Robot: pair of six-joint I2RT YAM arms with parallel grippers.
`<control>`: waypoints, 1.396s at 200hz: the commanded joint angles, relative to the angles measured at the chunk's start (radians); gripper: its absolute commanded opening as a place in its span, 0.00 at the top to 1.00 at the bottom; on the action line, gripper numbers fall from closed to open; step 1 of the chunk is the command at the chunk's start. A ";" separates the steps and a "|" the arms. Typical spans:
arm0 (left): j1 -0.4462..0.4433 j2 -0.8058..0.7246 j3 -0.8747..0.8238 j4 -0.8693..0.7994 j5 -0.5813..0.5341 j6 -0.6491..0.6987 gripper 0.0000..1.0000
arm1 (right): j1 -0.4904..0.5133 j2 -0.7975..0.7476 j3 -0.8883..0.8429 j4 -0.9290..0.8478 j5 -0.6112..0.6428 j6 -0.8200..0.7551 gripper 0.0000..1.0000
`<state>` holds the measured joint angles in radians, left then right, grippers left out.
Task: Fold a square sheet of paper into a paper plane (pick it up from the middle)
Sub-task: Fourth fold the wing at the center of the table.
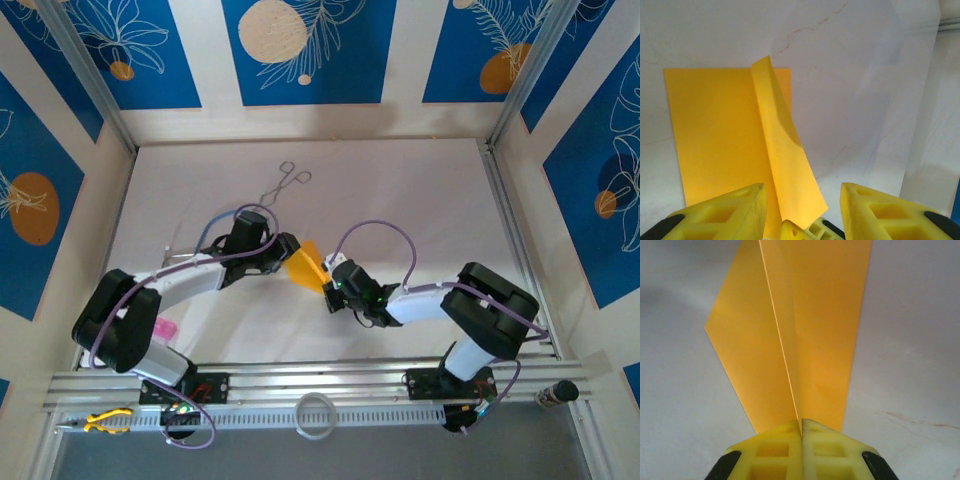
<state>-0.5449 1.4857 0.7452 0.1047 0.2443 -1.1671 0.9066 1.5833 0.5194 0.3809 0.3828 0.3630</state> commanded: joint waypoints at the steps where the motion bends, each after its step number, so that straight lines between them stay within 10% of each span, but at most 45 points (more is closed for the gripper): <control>1: 0.011 -0.021 0.009 -0.030 -0.027 0.029 0.57 | -0.010 0.031 0.006 0.017 -0.064 0.051 0.96; 118: 0.013 0.017 -0.024 0.050 0.024 0.019 0.72 | -0.181 0.082 0.066 -0.027 -0.530 0.234 0.96; 279: 0.001 0.193 -0.028 0.295 0.195 -0.002 0.92 | -0.282 0.159 0.080 -0.026 -0.733 0.378 0.96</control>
<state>-0.5434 1.6394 0.7082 0.3187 0.3855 -1.1694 0.6243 1.7153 0.5850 0.4042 -0.3080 0.7200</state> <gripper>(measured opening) 0.081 0.045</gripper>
